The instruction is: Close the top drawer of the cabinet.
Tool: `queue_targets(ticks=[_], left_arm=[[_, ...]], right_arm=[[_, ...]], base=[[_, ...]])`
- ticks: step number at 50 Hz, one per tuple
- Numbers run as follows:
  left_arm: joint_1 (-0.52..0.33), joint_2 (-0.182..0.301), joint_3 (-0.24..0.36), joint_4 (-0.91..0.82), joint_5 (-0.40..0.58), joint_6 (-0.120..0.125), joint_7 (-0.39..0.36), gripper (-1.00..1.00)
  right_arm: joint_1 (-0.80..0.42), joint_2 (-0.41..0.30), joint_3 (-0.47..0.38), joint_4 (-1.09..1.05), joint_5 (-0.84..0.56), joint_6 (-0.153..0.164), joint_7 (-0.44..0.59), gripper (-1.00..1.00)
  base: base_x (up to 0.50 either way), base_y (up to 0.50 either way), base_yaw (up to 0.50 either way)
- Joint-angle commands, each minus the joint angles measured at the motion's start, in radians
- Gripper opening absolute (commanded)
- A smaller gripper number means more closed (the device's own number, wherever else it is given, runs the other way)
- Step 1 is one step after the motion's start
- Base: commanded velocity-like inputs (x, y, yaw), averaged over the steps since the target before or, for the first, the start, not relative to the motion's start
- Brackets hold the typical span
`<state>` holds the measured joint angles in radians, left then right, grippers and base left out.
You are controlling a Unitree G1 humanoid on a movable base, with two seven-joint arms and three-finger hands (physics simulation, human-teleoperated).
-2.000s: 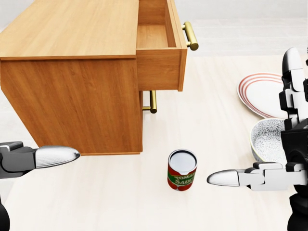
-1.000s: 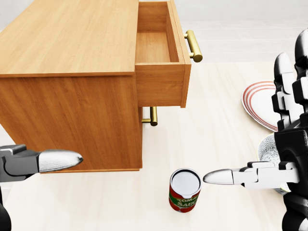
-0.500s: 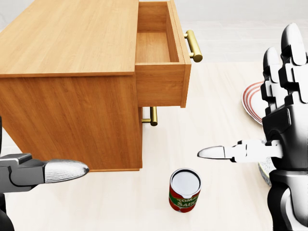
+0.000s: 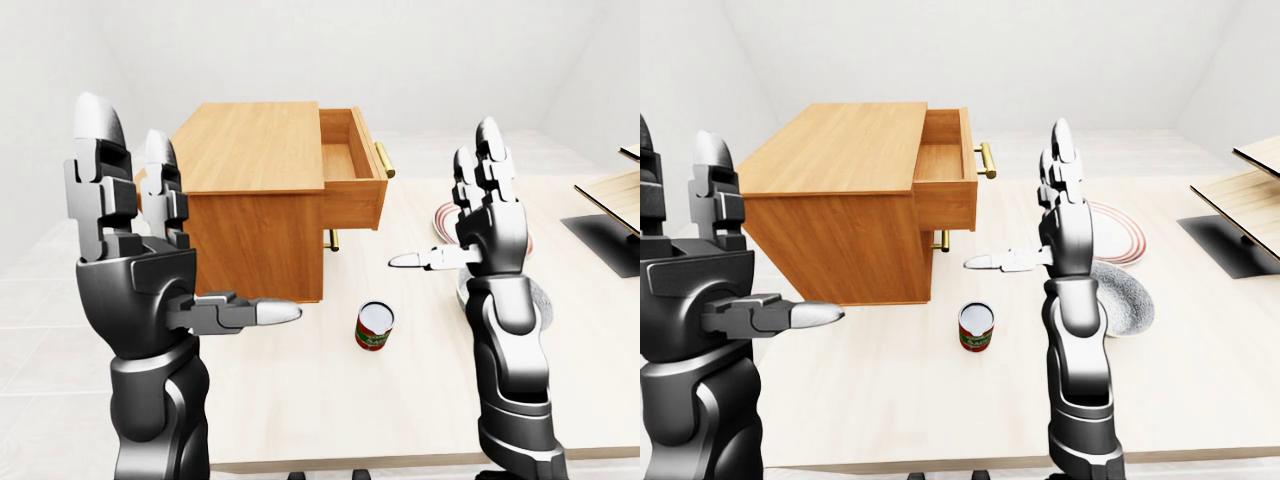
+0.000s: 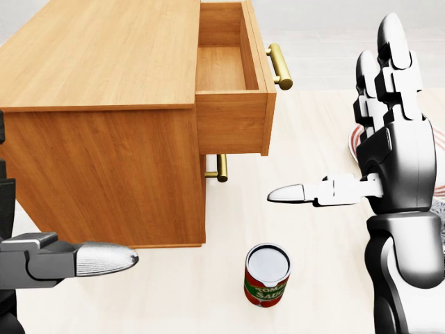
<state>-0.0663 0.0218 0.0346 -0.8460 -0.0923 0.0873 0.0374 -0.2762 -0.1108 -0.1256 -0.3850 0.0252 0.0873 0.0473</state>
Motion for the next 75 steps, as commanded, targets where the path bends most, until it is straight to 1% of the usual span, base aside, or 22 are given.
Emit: queue_targets(ticks=[1, 7, 12, 19, 21, 23, 26, 38, 45, 53, 62, 67, 69, 75], left_arm=[[0.005, -0.002, -0.003, 0.0, 0.003, 0.0, -0.004, 1.0], [0.005, -0.002, -0.003, 0.0, 0.003, 0.0, -0.004, 1.0], [0.012, -0.003, -0.009, -0.006, 0.006, 0.0, -0.006, 1.0], [0.016, -0.005, -0.007, -0.007, 0.008, 0.0, -0.009, 1.0], [0.015, -0.004, -0.009, -0.017, 0.01, 0.0, -0.007, 1.0], [0.005, -0.008, 0.009, 0.001, 0.006, 0.0, -0.003, 1.0], [0.006, -0.006, 0.005, -0.003, 0.008, 0.0, 0.0, 1.0], [0.012, -0.004, 0.002, 0.0, 0.008, 0.0, -0.001, 1.0], [0.011, -0.005, 0.002, -0.002, 0.008, 0.0, -0.002, 1.0], [0.017, -0.005, 0.002, -0.006, 0.007, 0.0, -0.003, 1.0], [0.018, -0.005, -0.001, -0.006, 0.011, 0.0, -0.003, 1.0], [0.023, -0.005, 0.001, -0.005, 0.011, 0.0, -0.006, 1.0], [0.027, -0.004, -0.01, -0.015, 0.016, 0.0, -0.005, 1.0], [0.029, -0.006, -0.004, -0.006, 0.013, 0.0, -0.01, 1.0]], right_arm=[[-0.025, -0.004, 0.008, 0.025, -0.003, 0.0, -0.005, 1.0], [-0.025, -0.004, 0.008, 0.025, -0.003, 0.0, -0.005, 1.0], [-0.035, 0.004, -0.008, 0.07, 0.025, 0.0, -0.001, 1.0], [-0.068, 0.009, 0.001, 0.179, 0.054, 0.0, 0.001, 1.0], [-0.072, 0.012, 0.008, 0.224, 0.061, 0.0, 0.004, 1.0], [-0.076, 0.017, 0.012, 0.262, 0.075, 0.0, 0.008, 1.0], [-0.09, 0.014, 0.02, 0.306, 0.082, 0.0, 0.011, 1.0], [-0.103, 0.021, 0.041, 0.396, 0.095, 0.0, 0.02, 1.0], [-0.113, 0.021, 0.063, 0.423, 0.077, 0.0, 0.044, 1.0], [-0.165, 0.024, 0.057, 0.461, 0.075, 0.0, 0.046, 1.0], [-0.252, 0.021, 0.055, 0.602, 0.067, 0.0, 0.042, 1.0], [-0.311, 0.023, 0.054, 0.717, 0.07, 0.0, 0.046, 1.0], [-0.33, 0.024, 0.053, 0.76, 0.071, 0.0, 0.046, 1.0], [-0.372, 0.021, 0.056, 0.827, 0.075, 0.0, 0.046, 1.0]], base=[[0.0, 0.0, 0.0], [0.0, 0.0, 0.0], [0.0, 0.0, 0.0], [0.0, 0.0, 0.0], [0.0, 0.0, 0.0], [0.0, 0.0, 0.0], [0.0, 0.0, 0.0], [0.0, 0.0, 0.0], [0.0, 0.0, 0.0], [0.0, 0.0, 0.0], [0.0, 0.0, 0.0], [0.0, 0.0, 0.0], [0.0, 0.0, 0.0], [0.0, 0.0, 0.0]])
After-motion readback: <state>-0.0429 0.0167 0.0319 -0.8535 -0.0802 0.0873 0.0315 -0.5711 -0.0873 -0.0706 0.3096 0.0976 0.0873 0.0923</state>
